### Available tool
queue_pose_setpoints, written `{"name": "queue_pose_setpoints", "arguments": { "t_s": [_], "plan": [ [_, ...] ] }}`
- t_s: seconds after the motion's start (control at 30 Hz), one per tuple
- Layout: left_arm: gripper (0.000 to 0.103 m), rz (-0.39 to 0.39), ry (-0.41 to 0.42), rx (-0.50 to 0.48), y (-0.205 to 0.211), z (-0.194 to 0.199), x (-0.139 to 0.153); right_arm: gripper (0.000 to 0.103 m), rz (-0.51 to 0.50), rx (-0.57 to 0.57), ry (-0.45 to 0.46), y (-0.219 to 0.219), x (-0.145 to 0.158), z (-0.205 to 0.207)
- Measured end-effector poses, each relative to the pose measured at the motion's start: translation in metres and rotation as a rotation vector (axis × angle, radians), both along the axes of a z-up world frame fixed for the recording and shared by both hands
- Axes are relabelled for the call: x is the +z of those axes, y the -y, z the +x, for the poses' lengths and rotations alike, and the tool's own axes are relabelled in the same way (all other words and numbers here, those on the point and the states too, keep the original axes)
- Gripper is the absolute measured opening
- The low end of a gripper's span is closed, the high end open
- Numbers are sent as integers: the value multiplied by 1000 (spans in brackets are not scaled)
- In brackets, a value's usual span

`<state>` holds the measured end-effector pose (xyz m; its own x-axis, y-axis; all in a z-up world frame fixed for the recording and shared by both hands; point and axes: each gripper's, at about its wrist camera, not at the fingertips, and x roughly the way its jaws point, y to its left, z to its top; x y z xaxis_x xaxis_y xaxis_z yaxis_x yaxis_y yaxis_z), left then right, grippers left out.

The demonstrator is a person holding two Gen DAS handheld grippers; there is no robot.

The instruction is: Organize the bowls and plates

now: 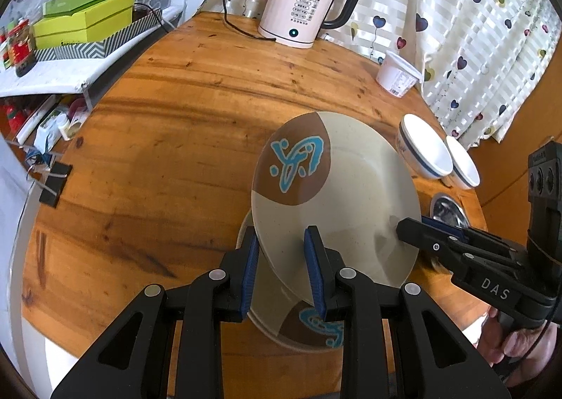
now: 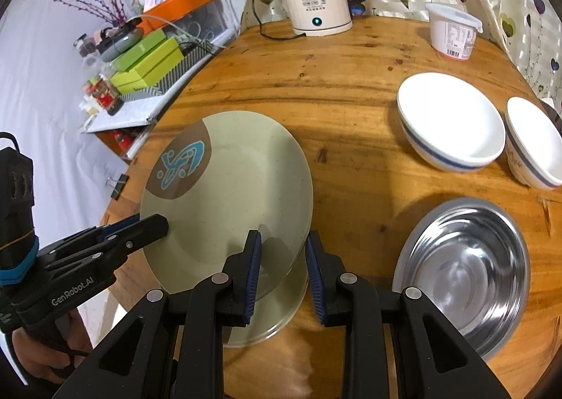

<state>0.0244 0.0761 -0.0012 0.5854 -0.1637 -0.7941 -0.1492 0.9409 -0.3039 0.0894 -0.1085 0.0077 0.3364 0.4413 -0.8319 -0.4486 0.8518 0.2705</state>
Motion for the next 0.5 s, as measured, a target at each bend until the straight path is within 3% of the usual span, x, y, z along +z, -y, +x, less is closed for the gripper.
{"name": "queue_pose_setpoints", "arguments": {
  "t_s": [0.5],
  "plan": [
    [27,-3,-37,22,5,-20,-9,25,-12,26,-22,0,-9,-13]
  ]
}}
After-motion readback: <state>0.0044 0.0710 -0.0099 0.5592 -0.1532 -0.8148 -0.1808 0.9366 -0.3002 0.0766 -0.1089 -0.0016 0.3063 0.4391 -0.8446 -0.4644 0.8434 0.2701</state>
